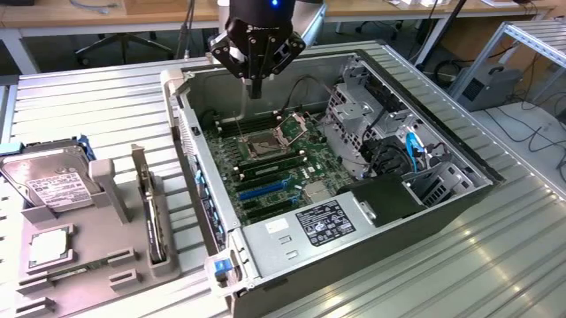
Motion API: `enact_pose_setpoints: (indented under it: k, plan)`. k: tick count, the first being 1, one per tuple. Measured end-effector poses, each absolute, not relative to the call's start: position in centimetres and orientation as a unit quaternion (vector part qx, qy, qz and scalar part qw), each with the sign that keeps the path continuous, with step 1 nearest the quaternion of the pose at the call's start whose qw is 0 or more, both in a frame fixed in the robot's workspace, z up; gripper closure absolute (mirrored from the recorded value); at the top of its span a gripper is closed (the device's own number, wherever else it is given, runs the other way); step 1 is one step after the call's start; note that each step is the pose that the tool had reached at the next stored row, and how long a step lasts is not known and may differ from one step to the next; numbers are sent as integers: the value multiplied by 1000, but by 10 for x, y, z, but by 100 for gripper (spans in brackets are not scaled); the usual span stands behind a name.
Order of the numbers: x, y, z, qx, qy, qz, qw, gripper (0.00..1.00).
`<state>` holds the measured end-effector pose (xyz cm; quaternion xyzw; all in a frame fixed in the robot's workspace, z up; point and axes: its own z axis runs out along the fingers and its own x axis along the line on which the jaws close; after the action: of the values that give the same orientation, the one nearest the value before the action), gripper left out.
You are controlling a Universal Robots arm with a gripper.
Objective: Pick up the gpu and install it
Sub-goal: 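Reach for the gpu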
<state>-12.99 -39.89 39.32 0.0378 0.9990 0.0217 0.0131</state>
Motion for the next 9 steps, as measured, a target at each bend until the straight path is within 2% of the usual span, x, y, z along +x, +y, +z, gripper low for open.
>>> enact_pose_setpoints:
  k: [9]
  plan:
    - [-163,-399,393,38,999,22,13,89]
